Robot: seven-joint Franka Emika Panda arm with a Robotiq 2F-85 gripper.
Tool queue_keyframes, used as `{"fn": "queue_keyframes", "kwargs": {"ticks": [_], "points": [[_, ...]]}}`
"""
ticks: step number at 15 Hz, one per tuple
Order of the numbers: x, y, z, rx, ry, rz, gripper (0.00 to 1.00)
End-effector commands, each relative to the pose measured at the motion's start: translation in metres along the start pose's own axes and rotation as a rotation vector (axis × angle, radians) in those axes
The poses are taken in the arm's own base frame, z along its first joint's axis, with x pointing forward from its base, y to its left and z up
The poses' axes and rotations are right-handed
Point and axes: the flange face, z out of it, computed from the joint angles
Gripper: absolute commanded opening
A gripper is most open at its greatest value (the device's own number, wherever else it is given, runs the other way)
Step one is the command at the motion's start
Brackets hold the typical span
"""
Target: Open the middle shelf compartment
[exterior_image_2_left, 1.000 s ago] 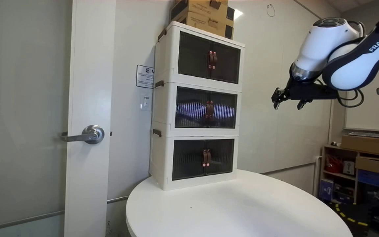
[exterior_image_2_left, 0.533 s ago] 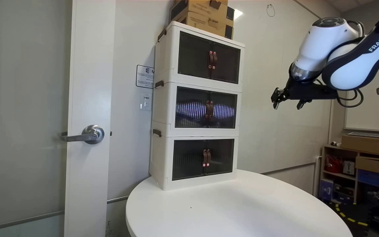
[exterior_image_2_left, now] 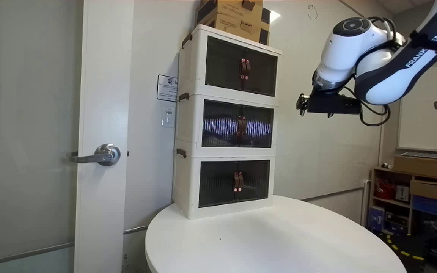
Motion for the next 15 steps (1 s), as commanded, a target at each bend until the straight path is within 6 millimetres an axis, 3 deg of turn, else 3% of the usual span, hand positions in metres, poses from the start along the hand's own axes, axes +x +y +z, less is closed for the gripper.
{"fn": "queue_keyframes", "kwargs": {"ticks": [1,8,15], "points": [[0.001,-0.033,0.002,-0.038,0.132,0.049,1.00],[-0.017,-0.111,0.022,-0.035,0.264,0.039,1.00],[-0.023,-0.160,0.039,-0.014,0.288,0.093,1.00]]}}
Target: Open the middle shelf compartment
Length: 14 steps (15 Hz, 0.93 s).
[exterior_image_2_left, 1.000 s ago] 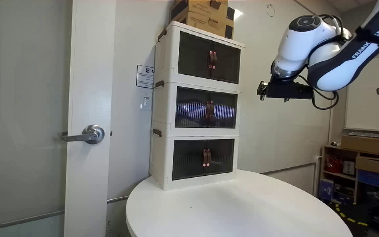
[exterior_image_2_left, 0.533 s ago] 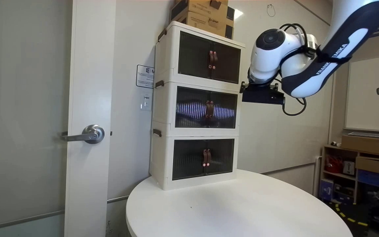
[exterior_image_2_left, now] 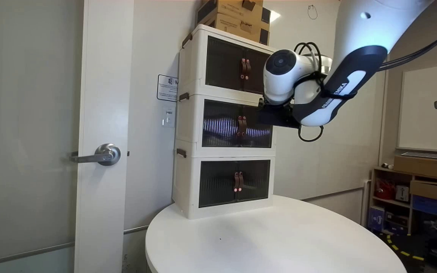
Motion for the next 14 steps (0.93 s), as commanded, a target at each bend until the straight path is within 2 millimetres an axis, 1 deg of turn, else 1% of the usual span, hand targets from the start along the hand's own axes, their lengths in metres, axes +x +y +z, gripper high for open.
{"fn": "queue_keyframes", "kwargs": {"ticks": [1,8,14], "points": [[0.000,-0.026,0.011,0.007,0.028,0.007,1.00],[-0.003,-0.064,0.026,-0.001,-0.024,-0.045,1.00],[-0.014,-0.081,0.046,-0.050,-0.009,-0.110,1.00]]}}
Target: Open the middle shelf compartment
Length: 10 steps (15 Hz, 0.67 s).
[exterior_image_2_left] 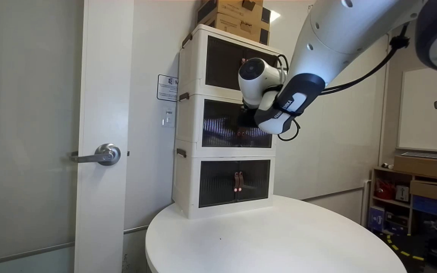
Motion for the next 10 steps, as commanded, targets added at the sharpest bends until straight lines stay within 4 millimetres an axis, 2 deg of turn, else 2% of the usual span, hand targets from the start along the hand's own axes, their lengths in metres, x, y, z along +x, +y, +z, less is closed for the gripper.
{"fn": "queue_keyframes", "kwargs": {"ticks": [1,10], "points": [[-0.005,-0.016,0.016,-0.035,0.036,-0.038,1.00],[-0.003,-0.028,0.036,0.012,0.022,-0.082,1.00]]}}
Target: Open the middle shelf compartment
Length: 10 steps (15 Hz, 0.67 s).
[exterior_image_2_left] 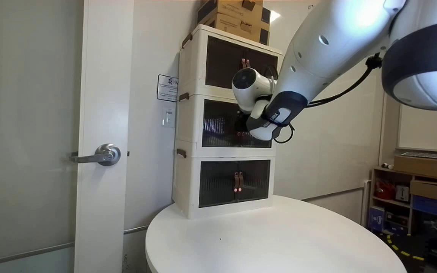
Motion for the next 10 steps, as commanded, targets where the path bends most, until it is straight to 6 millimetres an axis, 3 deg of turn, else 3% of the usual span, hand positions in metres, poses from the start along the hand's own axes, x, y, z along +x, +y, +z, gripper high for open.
{"fn": "queue_keyframes", "kwargs": {"ticks": [1,10], "points": [[0.0042,-0.0074,0.0091,0.014,0.008,-0.027,1.00],[-0.0006,0.0013,0.0055,0.008,0.002,-0.025,1.00]]}}
